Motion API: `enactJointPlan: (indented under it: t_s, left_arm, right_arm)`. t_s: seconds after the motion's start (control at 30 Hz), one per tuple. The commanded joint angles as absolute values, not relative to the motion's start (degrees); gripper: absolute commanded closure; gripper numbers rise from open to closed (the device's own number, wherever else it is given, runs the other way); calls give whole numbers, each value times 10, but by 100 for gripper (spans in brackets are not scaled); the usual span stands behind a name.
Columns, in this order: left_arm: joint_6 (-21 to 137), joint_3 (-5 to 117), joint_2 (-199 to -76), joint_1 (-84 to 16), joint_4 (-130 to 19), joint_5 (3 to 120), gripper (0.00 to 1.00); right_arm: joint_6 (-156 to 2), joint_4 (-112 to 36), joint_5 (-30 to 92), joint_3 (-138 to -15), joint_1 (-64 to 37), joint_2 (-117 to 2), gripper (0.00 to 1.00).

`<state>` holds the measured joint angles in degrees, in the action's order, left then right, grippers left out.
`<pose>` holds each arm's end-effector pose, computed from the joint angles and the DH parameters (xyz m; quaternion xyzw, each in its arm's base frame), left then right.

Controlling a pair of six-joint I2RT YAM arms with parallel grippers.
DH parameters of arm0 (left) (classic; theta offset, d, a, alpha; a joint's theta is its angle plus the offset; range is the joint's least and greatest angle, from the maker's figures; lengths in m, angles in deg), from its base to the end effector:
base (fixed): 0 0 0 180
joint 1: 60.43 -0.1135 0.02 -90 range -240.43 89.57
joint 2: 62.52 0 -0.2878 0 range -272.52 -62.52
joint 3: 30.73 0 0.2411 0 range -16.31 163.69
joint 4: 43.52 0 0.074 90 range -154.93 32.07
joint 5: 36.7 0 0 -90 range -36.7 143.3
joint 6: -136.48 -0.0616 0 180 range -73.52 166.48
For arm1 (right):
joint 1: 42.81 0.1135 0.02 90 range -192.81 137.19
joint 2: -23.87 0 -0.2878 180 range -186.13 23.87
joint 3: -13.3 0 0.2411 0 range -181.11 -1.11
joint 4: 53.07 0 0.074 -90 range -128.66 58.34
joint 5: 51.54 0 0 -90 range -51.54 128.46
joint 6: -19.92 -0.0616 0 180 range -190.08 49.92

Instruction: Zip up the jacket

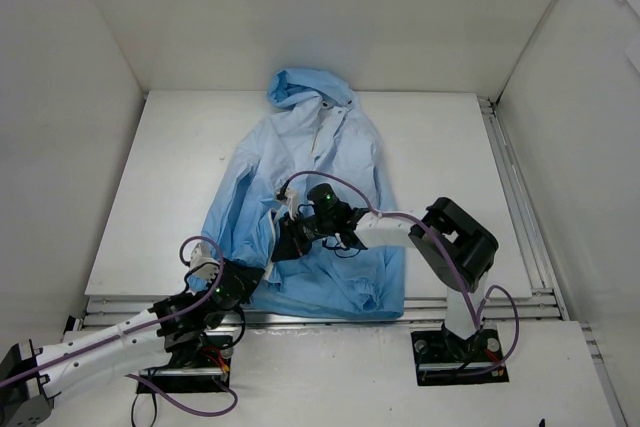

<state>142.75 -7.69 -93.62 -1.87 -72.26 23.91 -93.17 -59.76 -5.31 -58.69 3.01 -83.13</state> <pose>0.0855 -0.0819 0.1519 -0.3870 0.7818 -0.3733 0.3157 0.2523 0.3208 0.1942 -0.3443 0.7434 0.5330 0.2112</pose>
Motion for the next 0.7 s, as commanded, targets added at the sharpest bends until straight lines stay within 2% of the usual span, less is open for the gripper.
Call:
enactJointPlan:
  t_s: [0.0,0.13,0.27,0.33,0.5,0.67]
  left_arm:
    - [1428,-72,-946,-16,-705,239,88]
    - [1428,-71,-946,-16,-703,239,88]
    - [1418,-59,-939,-16,-710,243,91]
    - [1410,-38,-927,-16,-730,247,100]
    - [1358,63,-899,-16,-838,258,100]
    - [1297,168,-907,-16,-929,263,100]
  right_arm:
    - [-935,-639,-59,-611,38,-833,90]
    - [-930,-631,-55,-611,37,-833,100]
    - [-911,-605,-37,-611,38,-816,100]
    - [-893,-581,-15,-611,40,-790,100]
    - [-821,-457,88,-668,39,-717,100]
    - [-783,-410,172,-720,36,-677,100]
